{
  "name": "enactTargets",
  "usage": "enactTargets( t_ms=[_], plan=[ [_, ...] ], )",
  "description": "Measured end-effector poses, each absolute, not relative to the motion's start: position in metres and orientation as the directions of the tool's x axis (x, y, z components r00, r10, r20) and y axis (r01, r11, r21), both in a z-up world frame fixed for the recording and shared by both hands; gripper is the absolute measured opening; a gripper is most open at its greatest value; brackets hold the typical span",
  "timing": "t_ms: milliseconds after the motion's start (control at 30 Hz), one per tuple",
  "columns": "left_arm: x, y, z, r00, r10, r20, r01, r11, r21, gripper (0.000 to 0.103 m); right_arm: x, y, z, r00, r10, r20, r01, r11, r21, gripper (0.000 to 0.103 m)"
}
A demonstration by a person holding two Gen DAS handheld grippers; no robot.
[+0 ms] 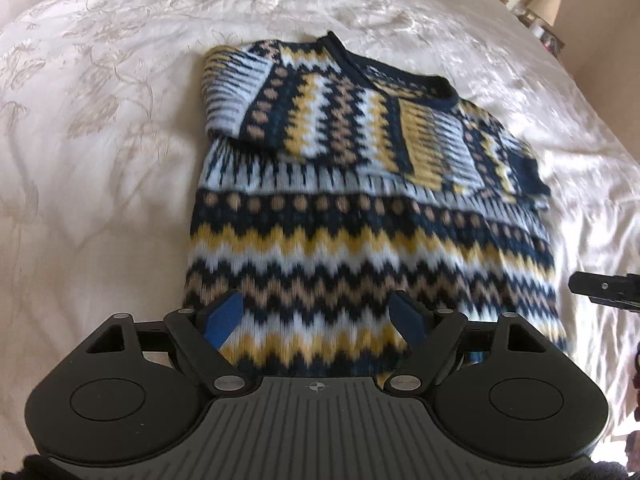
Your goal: Fold small clothes
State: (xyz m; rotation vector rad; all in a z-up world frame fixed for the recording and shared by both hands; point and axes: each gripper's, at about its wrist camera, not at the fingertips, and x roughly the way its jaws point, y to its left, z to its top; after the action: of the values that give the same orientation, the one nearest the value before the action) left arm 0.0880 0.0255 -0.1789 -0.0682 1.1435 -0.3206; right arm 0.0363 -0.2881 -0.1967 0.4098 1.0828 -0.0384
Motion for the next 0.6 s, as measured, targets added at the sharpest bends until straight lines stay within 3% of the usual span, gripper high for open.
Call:
enactTargets(
  t_ms=[200, 600],
  plan=[
    [0.058, 0.030, -0.180, 0.362, -0.295, -0.884, 0.261, 0.943, -0.208, 0.080, -0.002, -0.277, -0.197, 0.482, 0.161, -0.861, 0.254, 0.915, 0.314, 0.103],
    [-0.028, 0.039, -0.164, 0.445, -0.242, -0.862, 0.203, 0.965, -0.167, 0.080, -0.088, -0.269, -0.189, 0.527, 0.200, -0.826, 0.152, 0.934, 0.323, 0.103]
  ],
)
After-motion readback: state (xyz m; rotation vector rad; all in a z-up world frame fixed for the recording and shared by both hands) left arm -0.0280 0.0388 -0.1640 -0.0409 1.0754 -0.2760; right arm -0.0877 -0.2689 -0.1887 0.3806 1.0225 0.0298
